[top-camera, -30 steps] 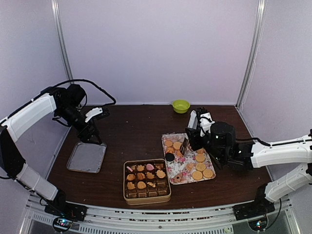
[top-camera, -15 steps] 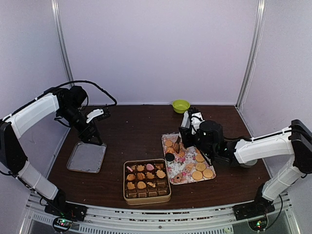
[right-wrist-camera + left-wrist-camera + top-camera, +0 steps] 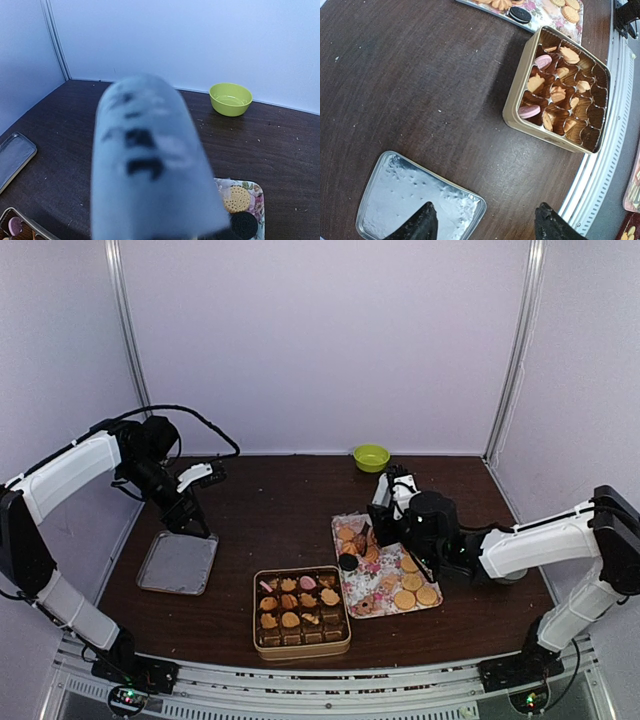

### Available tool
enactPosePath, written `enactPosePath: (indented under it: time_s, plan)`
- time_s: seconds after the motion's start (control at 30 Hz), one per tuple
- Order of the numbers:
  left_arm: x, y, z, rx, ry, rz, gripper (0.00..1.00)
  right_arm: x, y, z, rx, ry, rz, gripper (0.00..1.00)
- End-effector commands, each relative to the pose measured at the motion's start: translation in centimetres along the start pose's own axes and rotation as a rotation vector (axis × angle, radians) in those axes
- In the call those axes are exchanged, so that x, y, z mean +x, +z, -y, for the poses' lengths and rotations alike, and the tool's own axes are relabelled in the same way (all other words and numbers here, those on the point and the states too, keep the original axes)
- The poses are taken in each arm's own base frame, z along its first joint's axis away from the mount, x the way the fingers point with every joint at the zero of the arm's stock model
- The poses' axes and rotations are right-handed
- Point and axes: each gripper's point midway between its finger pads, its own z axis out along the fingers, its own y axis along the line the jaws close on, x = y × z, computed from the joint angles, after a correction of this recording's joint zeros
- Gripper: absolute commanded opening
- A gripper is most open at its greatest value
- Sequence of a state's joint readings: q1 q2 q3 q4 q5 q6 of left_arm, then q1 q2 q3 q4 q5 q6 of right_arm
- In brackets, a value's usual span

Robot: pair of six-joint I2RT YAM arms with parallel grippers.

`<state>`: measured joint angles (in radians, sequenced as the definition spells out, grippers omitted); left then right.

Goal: Pack the cookies
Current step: Pick up the fake cookies from the plate.

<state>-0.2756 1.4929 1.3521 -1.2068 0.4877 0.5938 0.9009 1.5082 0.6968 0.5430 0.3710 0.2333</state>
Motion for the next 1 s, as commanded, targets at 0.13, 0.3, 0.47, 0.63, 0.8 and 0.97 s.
enactPosePath:
  time_s: [0.13,0.3,0.47,0.63,0.8,0.97]
  plan:
    - [-0.6,-0.7,0.1,0.001,0.008,0.02,0.68,0.8,-1.2,1.7,0.05,0.003,-0.014,0.43]
    - [-0.6,-0.8,0.2,0.003,0.006,0.019,0.68,1.0,-1.3,0.6,0.016,0.004,-0.027,0.43]
    - [-0.5,-0.9,0.3,0.001,0.01,0.017,0.68,1.1,-2.5,-0.7,-0.024,0.008,-0.025,0.43]
    - [-0.6,-0.9,0.3,0.006,0.007,0.02,0.68,1.8,-3.4,-0.2,-0.005,0.035,-0.026,0.43]
    - [-0.6,-0.9,0.3,0.006,0.007,0.022,0.68,2.3,-3.8,0.4,0.013,0.035,-0.032,0.43]
    - [-0.6,-1.0,0.4,0.004,0.006,0.023,0.67,1.9,-3.4,0.3,0.026,0.017,-0.027,0.43]
